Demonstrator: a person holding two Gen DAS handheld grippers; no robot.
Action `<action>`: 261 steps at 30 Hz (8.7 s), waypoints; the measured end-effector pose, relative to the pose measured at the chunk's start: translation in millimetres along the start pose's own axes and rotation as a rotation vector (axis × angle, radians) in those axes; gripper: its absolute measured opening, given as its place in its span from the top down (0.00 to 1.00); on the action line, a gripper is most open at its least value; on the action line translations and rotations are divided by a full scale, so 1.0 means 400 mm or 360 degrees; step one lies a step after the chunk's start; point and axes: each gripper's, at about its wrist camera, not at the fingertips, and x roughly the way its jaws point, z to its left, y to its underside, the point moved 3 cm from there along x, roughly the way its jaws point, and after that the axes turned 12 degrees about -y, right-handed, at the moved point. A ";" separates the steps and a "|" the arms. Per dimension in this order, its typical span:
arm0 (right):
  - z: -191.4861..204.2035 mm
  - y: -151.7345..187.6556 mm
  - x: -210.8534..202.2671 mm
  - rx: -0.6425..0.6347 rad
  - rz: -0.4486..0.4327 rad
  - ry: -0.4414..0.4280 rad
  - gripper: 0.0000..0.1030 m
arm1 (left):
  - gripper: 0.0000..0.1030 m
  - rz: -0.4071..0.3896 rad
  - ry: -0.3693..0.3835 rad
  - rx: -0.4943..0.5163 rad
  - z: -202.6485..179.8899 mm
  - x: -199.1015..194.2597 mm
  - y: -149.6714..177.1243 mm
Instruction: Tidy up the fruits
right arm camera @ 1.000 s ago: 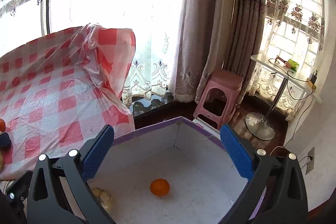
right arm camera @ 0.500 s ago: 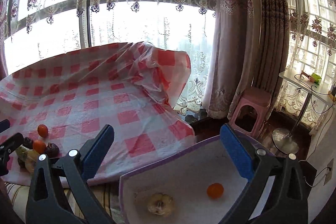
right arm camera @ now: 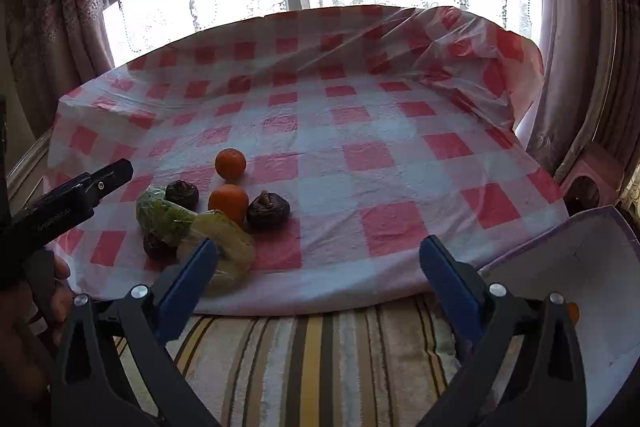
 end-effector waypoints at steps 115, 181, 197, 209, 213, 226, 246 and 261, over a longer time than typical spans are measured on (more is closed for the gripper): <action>0.074 0.023 0.155 0.0040 0.0150 -0.0139 0.38 | 0.70 0.0114 -0.0099 0.0007 0.033 0.086 0.041; -0.150 0.028 -0.035 0.0177 0.0015 0.0135 0.38 | 0.45 0.0111 -0.0239 0.0161 -0.027 0.020 0.014; -0.300 0.030 -0.103 0.0277 -0.0022 0.0288 0.38 | 0.45 -0.0005 -0.0052 0.0311 -0.195 -0.070 -0.010; -0.510 0.043 -0.200 0.0438 -0.0049 0.0524 0.38 | 0.45 0.0032 0.0368 0.0586 -0.497 -0.134 0.061; -0.568 0.058 -0.217 0.0463 -0.0018 0.0603 0.38 | 0.45 0.0072 0.0543 0.0706 -0.610 -0.155 0.097; -0.714 0.138 -0.188 0.0530 0.0274 0.0740 0.38 | 0.45 0.0483 0.0941 0.1154 -0.886 -0.136 0.327; -0.740 0.225 -0.056 0.0482 0.0759 0.0683 0.37 | 0.45 0.0460 0.0673 0.1598 -0.970 -0.061 0.442; -0.738 0.249 -0.031 0.0470 0.0833 0.0691 0.25 | 0.45 0.0429 0.0587 0.1669 -0.977 -0.066 0.456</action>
